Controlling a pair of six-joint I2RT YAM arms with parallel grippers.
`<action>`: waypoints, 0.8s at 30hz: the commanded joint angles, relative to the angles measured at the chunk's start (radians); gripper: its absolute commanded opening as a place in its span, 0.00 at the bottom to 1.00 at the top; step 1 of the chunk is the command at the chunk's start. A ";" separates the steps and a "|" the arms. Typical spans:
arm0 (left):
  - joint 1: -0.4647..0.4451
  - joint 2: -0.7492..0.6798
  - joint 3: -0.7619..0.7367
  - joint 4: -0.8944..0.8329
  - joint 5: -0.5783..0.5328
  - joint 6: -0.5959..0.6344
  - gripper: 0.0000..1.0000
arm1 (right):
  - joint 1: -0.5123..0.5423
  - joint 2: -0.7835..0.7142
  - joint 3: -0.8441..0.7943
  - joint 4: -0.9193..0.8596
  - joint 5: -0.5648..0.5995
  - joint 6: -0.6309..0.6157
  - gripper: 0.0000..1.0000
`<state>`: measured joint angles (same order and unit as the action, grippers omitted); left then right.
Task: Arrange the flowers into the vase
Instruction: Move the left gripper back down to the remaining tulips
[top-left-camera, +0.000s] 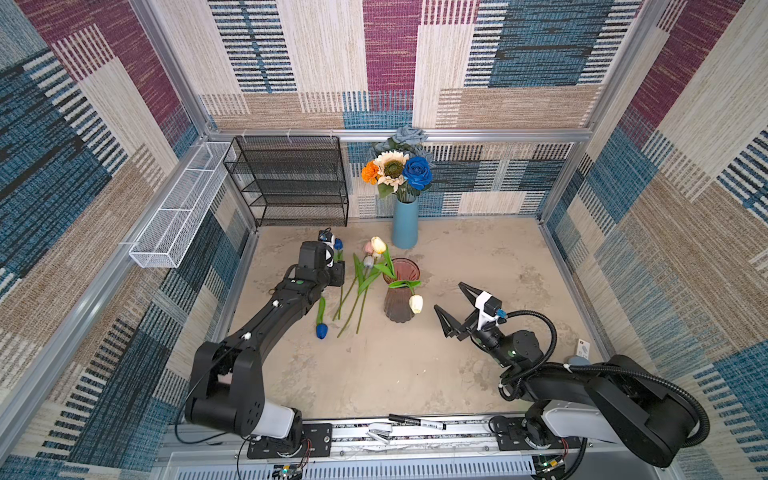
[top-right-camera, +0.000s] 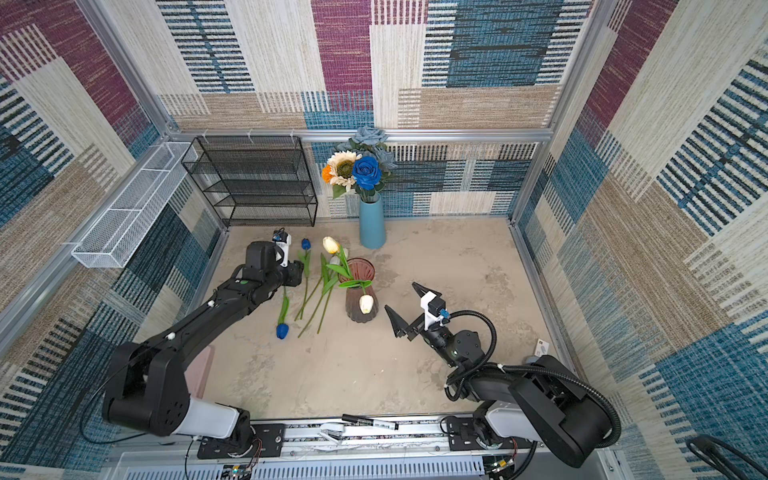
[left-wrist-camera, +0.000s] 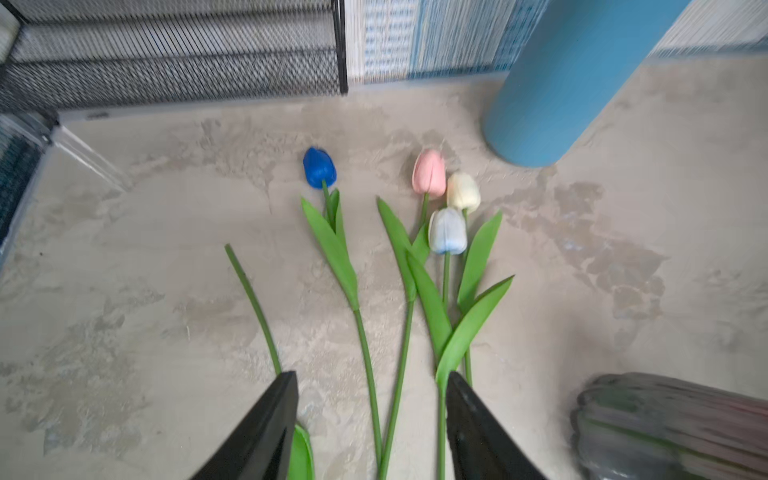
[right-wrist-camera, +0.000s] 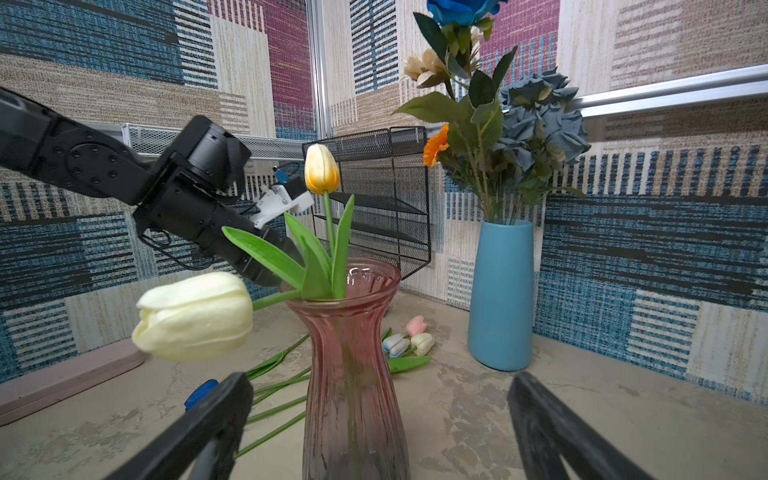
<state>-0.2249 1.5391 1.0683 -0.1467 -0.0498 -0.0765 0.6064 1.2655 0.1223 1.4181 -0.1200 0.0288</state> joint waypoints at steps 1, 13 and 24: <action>0.001 0.139 0.141 -0.247 -0.037 -0.027 0.62 | 0.001 0.002 0.002 0.028 -0.002 0.005 1.00; 0.000 0.457 0.392 -0.453 -0.056 -0.071 0.60 | 0.000 -0.015 -0.002 0.019 0.000 -0.009 1.00; -0.001 0.587 0.516 -0.556 -0.097 -0.048 0.32 | 0.000 -0.011 -0.002 0.022 0.000 -0.007 1.00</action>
<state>-0.2256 2.1075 1.5593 -0.6514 -0.1287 -0.1272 0.6064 1.2530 0.1219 1.4174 -0.1211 0.0216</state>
